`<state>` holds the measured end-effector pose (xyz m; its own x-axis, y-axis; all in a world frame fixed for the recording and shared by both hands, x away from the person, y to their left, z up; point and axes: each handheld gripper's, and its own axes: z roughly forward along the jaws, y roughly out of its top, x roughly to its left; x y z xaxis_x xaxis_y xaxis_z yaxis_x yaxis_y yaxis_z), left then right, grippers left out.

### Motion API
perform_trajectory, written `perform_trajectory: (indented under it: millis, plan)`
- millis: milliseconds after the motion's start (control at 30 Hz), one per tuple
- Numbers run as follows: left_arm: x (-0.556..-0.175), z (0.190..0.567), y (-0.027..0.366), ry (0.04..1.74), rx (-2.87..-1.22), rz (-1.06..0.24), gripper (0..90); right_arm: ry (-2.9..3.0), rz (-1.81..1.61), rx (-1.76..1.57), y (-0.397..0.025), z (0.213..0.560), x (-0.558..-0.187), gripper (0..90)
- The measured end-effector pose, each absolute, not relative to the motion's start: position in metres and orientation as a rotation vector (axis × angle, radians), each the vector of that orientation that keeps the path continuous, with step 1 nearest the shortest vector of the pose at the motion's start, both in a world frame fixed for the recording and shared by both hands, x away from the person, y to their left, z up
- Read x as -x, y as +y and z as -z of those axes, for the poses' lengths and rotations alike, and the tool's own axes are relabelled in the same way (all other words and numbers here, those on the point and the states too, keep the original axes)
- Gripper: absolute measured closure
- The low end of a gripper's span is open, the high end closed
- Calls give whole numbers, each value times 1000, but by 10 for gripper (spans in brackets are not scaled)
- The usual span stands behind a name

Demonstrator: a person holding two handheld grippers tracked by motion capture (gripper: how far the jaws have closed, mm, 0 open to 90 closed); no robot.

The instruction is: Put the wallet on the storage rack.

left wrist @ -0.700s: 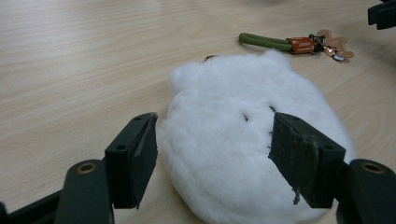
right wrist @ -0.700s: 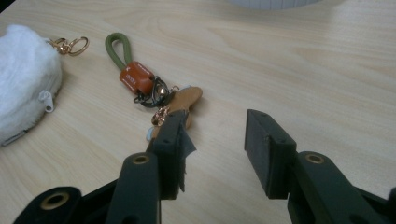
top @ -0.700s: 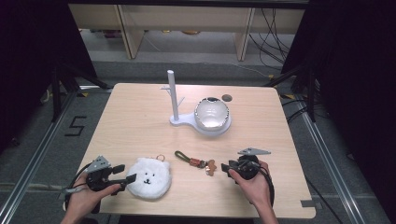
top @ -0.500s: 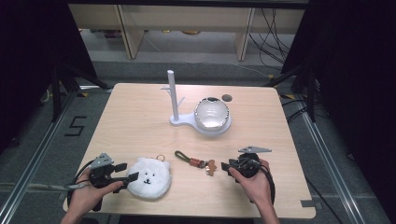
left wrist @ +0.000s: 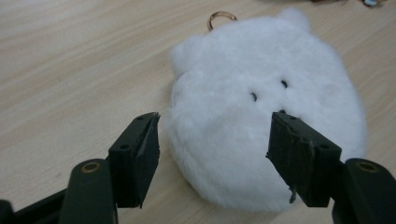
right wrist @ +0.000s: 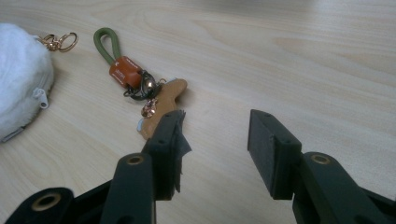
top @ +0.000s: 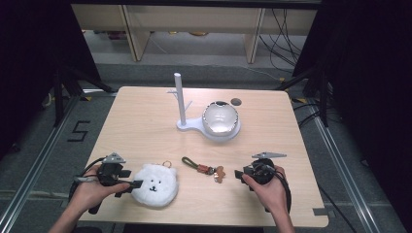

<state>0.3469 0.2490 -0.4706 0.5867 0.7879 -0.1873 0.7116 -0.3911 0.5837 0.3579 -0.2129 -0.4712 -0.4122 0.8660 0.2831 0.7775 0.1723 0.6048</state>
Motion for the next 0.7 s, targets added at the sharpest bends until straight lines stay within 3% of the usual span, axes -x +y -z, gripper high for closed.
perform_trajectory:
  millis: [533,700]
  plan:
    - [-372,490,236,1191,-2309,-28,352,2341,-1103,-1615,-208,475,-356,534]
    - [-369,494,233,1234,-2268,-46,381,2340,-1116,-1618,-207,476,-356,528]
